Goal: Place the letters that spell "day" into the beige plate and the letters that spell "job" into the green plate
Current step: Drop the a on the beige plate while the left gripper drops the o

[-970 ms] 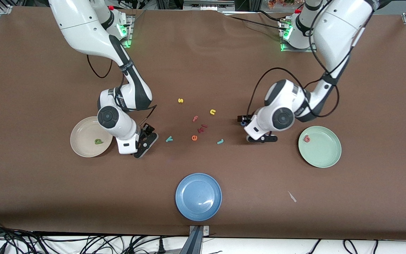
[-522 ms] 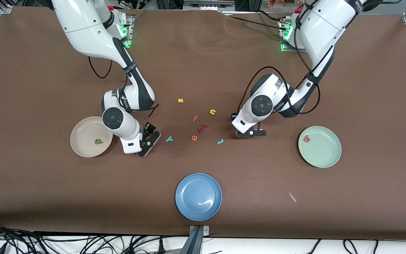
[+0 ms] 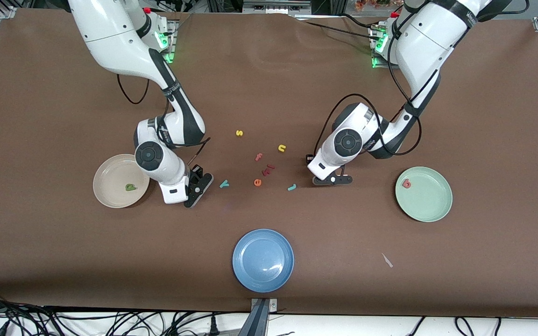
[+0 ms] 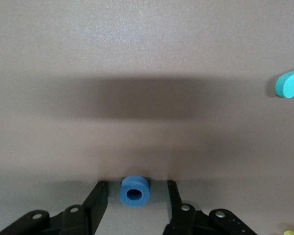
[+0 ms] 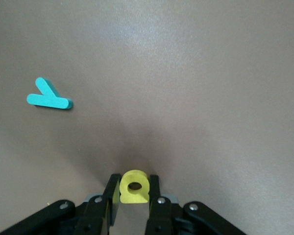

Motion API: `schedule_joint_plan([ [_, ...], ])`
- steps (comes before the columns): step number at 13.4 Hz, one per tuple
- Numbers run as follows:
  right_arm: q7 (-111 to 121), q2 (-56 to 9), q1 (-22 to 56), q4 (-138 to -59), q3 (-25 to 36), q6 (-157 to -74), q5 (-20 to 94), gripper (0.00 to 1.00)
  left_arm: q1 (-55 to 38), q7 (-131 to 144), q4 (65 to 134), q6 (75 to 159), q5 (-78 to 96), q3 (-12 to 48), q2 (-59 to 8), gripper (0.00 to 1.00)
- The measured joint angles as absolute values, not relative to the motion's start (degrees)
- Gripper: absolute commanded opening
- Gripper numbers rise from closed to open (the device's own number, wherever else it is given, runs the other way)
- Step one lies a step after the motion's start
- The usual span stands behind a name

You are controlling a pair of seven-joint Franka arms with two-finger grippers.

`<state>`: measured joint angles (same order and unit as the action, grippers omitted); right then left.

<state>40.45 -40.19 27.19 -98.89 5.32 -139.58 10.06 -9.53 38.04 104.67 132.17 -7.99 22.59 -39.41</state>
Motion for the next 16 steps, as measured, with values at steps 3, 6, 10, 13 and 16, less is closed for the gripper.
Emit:
schedule_joint_plan([
  [3, 38.5, -40.2, 26.1, -92.5, 6.2, -128.7, 10.6, 0.02, -9.4, 38.0, 104.5, 132.2, -8.0, 22.7, -39.0, 0.00],
  [6, 33.5, -39.6, 21.5, -87.4, 7.2, -118.6, 10.6, 0.03, -9.1, 38.0, 104.3, 131.5, -8.0, 22.5, -38.9, 0.00],
  [10, 29.6, -39.3, 19.2, -87.3, 13.3, -112.7, 10.6, 0.09, -6.5, 31.5, 100.0, 120.5, -10.8, 22.4, -36.4, 0.00],
  [13, 28.8, -39.4, 19.0, -87.8, 16.3, -111.9, 10.6, 1.00, 0.6, 15.3, 99.4, 115.4, -11.6, 22.0, -32.8, 0.00],
  [16, 27.8, -39.4, 18.9, -88.3, 16.6, -111.9, 10.6, 1.00, 9.5, -0.3, 99.4, 114.6, -11.6, 21.7, -31.8, 0.00],
])
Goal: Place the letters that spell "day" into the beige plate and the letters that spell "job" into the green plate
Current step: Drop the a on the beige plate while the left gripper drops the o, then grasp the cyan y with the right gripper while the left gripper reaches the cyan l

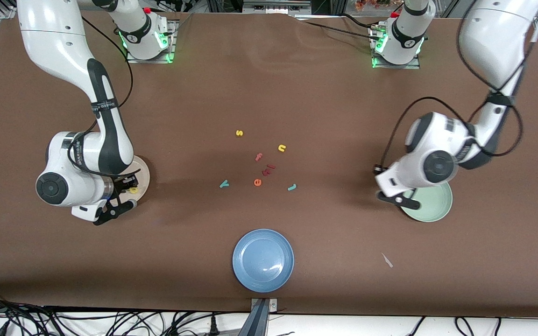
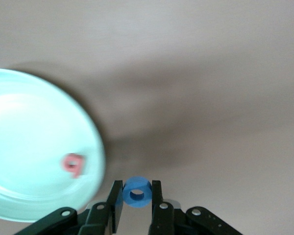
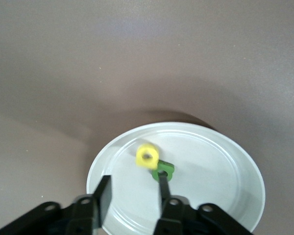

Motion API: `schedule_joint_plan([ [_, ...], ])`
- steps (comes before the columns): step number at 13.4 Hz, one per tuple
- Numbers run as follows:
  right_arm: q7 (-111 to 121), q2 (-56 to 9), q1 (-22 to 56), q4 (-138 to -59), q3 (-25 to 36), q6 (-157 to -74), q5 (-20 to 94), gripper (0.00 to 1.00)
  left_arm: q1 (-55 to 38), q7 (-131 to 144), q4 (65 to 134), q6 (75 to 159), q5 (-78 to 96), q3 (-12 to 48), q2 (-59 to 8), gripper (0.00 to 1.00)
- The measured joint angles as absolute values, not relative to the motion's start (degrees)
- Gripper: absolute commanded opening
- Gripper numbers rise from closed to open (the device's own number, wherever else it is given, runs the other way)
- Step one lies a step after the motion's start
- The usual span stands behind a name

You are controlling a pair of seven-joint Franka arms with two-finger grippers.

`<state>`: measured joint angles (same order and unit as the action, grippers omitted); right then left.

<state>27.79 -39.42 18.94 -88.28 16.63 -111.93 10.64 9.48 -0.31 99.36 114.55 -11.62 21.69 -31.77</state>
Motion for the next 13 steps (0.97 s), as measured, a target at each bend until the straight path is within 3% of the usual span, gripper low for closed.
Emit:
schedule_joint_plan([
  [4, 16.9, -39.3, 20.9, -88.1, 16.2, -112.0, 11.0, 1.00, 17.4, -11.5, 99.8, 114.4, -12.9, 21.5, -32.0, 0.00],
  [8, -0.1, -39.3, 27.7, -87.8, 15.9, -114.2, 14.6, 1.00, 20.1, -13.7, 100.6, 115.2, -17.8, 21.3, -34.6, 0.00],
  [9, -3.8, -39.3, 29.3, -87.8, 15.9, -115.2, 16.1, 1.00, 20.2, -13.7, 100.7, 115.9, -18.3, 21.2, -35.7, 0.05],
  [10, -7.0, -39.3, 30.8, -87.9, 15.8, -116.5, 16.9, 1.00, 20.5, -13.7, 100.7, 116.5, -18.6, 21.1, -36.9, 0.35],
  [11, -10.4, -39.4, 32.3, -88.1, 15.8, -118.0, 17.3, 1.00, 20.8, -13.8, 100.7, 116.9, -18.7, 21.1, -37.7, 0.99],
  [13, -15.8, -39.5, 35.7, -89.7, 15.7, -122.8, 17.4, 1.00, 21.2, -13.9, 100.6, 117.2, -18.8, 21.1, -38.3, 1.00],
])
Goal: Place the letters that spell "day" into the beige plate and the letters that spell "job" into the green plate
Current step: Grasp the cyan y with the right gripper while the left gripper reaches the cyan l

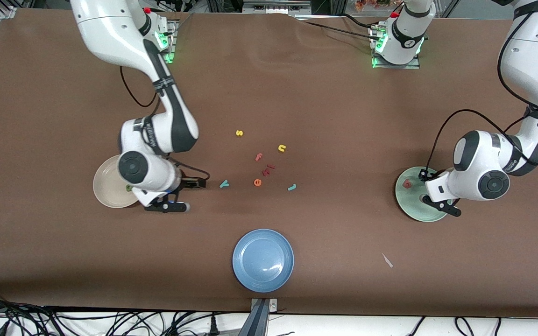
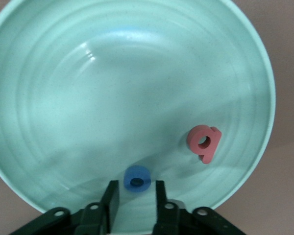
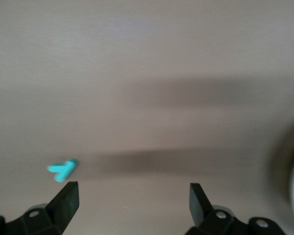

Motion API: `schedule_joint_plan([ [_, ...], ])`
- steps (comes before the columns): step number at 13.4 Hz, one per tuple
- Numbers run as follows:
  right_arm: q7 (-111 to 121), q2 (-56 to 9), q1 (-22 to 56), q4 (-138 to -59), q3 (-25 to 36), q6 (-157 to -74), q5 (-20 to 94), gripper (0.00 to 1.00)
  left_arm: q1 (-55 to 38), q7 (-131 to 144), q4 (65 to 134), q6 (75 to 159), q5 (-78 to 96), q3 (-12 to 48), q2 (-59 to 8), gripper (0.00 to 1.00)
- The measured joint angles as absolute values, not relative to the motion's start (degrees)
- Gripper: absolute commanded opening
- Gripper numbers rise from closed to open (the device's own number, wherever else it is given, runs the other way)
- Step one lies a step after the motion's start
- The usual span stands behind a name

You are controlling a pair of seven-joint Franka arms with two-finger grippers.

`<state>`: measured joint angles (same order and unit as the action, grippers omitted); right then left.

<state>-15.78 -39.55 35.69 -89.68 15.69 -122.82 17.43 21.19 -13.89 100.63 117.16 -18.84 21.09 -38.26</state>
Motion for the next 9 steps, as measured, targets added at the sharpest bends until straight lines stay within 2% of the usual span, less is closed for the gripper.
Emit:
schedule_joint_plan([
  [3, -19.0, -39.9, 40.5, -94.0, 15.7, -131.6, 17.5, 1.00, 21.2, -14.0, 100.2, 117.1, -18.8, 21.7, -38.1, 1.00],
  [9, -18.6, -40.8, 43.7, -94.8, 15.7, -135.1, 17.4, 0.99, 20.9, -11.5, 95.8, 109.7, -18.1, 31.9, -34.2, 1.00],
])
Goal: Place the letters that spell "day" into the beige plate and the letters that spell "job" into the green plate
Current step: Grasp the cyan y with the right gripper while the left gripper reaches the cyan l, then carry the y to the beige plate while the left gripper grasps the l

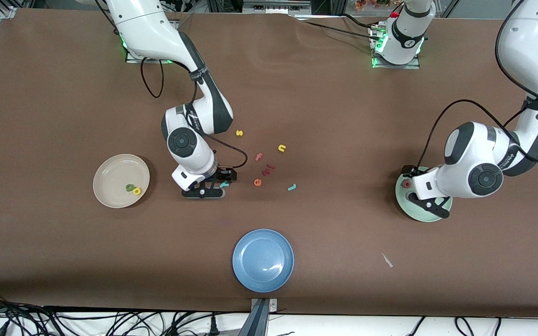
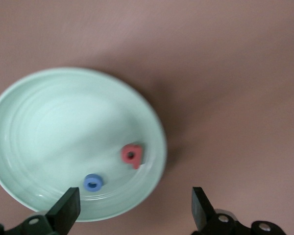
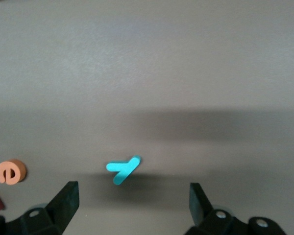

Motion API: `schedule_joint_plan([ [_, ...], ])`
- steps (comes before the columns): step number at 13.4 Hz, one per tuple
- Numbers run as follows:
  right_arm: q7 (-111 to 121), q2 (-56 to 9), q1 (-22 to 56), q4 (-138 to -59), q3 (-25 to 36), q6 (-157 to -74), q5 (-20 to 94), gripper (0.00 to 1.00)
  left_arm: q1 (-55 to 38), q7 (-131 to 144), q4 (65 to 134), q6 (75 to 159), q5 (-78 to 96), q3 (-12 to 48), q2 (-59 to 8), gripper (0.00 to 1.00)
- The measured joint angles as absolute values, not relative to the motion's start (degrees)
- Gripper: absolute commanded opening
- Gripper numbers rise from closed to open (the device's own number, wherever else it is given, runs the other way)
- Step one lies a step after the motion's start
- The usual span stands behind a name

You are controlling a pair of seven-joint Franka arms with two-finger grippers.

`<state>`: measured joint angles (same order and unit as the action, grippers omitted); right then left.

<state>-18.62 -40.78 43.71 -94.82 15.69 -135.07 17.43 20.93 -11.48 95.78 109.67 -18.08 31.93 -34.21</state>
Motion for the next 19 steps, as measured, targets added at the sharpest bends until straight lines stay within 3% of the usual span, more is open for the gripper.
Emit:
schedule_joint_plan([
  [3, -14.6, -42.2, 43.9, -94.8, 15.7, -136.3, 17.4, 0.99, 17.5, -11.2, 93.7, 109.1, -17.2, 33.8, -33.8, 1.00],
  [10, -12.0, -45.5, 44.8, -93.0, 15.7, -137.9, 17.4, 0.78, 1.6, 3.4, 92.3, 111.8, -16.2, 33.8, -36.1, 1.00],
  [12, -12.0, -45.5, 44.9, -92.7, 15.8, -137.9, 17.4, 0.67, -1.3, 5.5, 90.8, 119.1, -15.8, 33.5, -39.9, 1.00],
  [13, -12.0, -45.5, 44.9, -92.6, 15.9, -137.9, 17.4, 0.55, -1.4, 5.5, 90.2, 124.0, -15.5, 33.3, -42.4, 1.00],
  [16, -12.0, -45.5, 44.9, -92.3, 16.1, -137.9, 17.5, 0.32, -2.3, 4.6, 89.2, 132.6, -16.4, 33.0, -48.5, 1.00],
  [19, -12.0, -45.4, 45.0, -92.0, 16.1, -137.8, 17.5, 0.24, -4.6, 2.4, 88.9, 135.6, -19.0, 33.0, -49.7, 1.00],
])
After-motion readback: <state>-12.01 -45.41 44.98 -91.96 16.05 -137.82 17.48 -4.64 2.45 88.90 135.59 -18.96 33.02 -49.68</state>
